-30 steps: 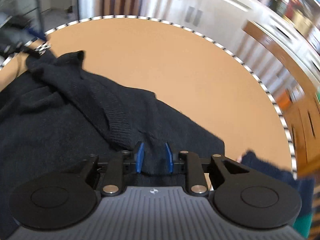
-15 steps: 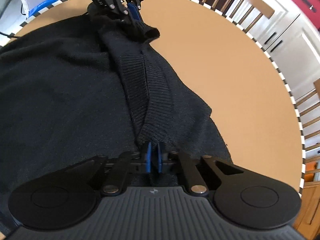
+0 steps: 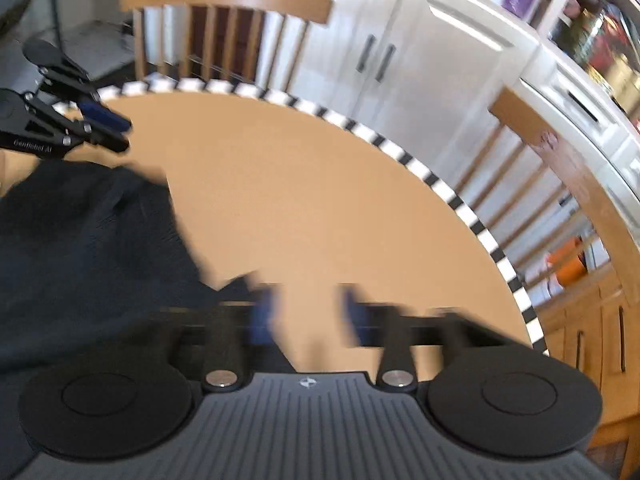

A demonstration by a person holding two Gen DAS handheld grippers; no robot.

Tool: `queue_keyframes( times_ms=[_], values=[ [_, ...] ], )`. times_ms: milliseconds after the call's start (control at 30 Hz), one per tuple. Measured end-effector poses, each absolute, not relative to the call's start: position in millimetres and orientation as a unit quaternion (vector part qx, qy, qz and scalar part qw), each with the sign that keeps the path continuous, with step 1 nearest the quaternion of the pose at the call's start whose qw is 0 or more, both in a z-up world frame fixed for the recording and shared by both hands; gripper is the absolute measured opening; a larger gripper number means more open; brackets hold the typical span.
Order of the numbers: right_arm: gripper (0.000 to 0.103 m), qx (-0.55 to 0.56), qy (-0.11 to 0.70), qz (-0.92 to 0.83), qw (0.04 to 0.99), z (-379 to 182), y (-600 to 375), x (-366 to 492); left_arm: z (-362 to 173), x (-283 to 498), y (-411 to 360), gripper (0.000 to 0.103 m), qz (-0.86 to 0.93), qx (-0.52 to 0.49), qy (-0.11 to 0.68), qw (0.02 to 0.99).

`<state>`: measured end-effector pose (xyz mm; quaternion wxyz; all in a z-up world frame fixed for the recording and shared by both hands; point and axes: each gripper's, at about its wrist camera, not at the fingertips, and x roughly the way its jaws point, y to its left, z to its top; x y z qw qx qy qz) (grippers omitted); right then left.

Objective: Fold clothes

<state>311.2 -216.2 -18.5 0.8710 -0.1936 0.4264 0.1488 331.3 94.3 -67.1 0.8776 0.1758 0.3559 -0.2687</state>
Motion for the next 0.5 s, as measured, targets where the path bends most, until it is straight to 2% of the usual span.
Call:
queue_keyframes(
  times_ms=[33,100,167,267,367,400,433,467,500],
  values=[
    [0.052,-0.187,0.431,0.143,0.871,-23,-221,313,-69,336,98,0.022,-0.251,0.164,0.36,0.884],
    [0.047,-0.162,0.448,0.143,0.868,-27,-239,308,-65,333,116,0.027,-0.238,0.113,0.366,0.893],
    [0.048,-0.144,0.465,0.141,0.862,-32,-256,303,-66,325,131,0.04,-0.244,0.089,0.382,0.887],
    [0.047,-0.142,0.501,0.134,0.843,-50,-276,297,-76,313,142,0.043,-0.253,0.094,0.407,0.873],
    [0.044,-0.088,0.524,0.133,0.837,-63,-289,295,-79,306,139,0.049,-0.241,0.111,0.402,0.876],
    [0.037,-0.068,0.524,0.136,0.838,-64,-290,293,-80,304,138,0.052,-0.237,0.116,0.401,0.877],
    [0.016,-0.049,0.526,0.143,0.837,-65,-290,291,-82,302,137,0.052,-0.232,0.122,0.399,0.879],
    [0.007,-0.034,0.529,0.149,0.834,-64,-288,289,-83,300,136,0.05,-0.228,0.128,0.397,0.88],
    [0.005,-0.032,0.529,0.15,0.834,-63,-284,286,-84,298,135,0.039,-0.224,0.133,0.396,0.881]
  ],
)
